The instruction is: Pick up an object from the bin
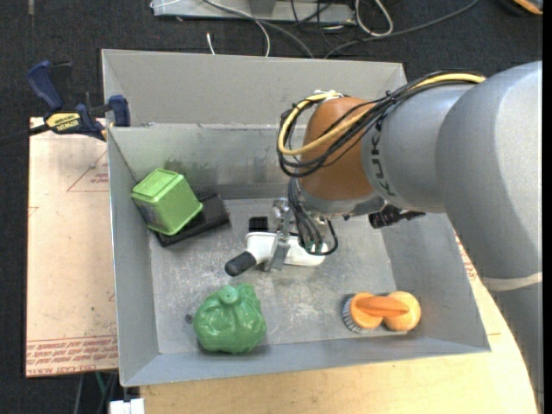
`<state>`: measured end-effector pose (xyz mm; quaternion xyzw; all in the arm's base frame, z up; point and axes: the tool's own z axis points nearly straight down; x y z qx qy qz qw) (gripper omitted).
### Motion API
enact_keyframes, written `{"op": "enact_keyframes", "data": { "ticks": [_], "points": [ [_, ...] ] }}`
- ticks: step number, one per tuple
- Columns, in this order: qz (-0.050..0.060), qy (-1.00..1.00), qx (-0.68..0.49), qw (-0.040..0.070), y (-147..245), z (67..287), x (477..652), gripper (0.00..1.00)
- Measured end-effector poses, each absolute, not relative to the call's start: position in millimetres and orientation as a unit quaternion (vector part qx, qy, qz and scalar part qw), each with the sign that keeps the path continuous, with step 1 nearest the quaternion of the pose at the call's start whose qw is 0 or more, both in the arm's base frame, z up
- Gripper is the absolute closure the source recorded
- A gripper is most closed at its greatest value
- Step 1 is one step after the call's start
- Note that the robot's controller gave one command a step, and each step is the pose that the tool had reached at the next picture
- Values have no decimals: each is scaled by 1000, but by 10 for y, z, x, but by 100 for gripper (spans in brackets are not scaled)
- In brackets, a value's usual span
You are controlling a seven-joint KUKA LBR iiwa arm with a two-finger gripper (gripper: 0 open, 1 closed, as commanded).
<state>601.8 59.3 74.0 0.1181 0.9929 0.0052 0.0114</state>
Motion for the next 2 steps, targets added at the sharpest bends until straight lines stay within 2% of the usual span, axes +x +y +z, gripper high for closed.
{"op": "enact_keyframes", "data": {
  "ticks": [2],
  "points": [
    [5,993,118,11,587,1262,6014,100]
  ]
}}
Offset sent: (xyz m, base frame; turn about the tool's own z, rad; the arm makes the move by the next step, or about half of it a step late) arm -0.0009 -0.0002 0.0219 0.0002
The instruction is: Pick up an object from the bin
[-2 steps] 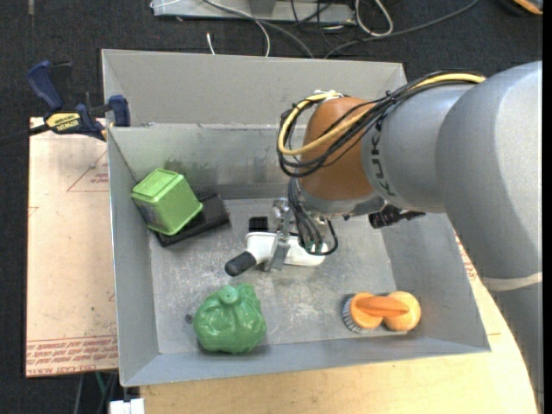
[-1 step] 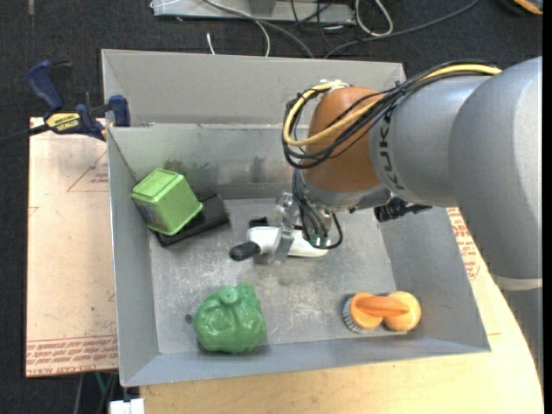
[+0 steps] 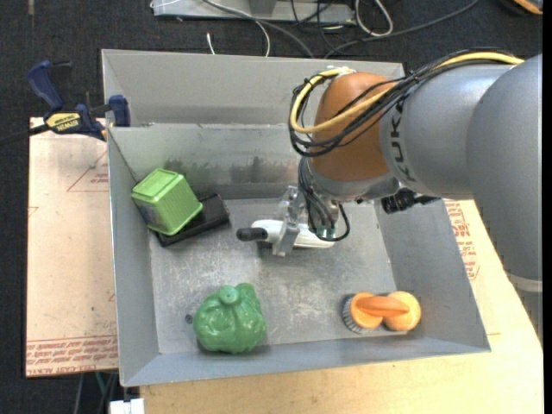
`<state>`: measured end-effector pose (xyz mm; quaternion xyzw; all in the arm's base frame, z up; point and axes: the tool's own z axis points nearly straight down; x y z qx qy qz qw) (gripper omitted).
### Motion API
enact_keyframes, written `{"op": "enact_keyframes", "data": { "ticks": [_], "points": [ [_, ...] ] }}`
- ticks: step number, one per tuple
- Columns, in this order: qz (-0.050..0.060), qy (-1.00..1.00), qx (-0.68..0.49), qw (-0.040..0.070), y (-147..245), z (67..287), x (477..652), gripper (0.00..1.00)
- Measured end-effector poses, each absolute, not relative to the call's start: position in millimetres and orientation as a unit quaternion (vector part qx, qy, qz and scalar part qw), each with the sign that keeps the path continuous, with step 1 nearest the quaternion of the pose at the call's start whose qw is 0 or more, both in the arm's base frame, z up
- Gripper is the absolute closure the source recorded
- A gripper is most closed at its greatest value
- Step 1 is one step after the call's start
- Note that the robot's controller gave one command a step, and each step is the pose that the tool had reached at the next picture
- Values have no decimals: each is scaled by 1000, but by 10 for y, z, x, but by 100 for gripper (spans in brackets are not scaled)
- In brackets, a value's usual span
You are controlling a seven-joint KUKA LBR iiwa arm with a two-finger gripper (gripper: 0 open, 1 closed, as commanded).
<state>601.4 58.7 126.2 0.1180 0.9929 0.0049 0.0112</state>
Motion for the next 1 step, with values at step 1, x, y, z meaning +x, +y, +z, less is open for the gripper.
{"op": "enact_keyframes", "data": {
  "ticks": [1],
  "points": [
    [5,993,118,11,587,1416,6013,100]
  ]
}}
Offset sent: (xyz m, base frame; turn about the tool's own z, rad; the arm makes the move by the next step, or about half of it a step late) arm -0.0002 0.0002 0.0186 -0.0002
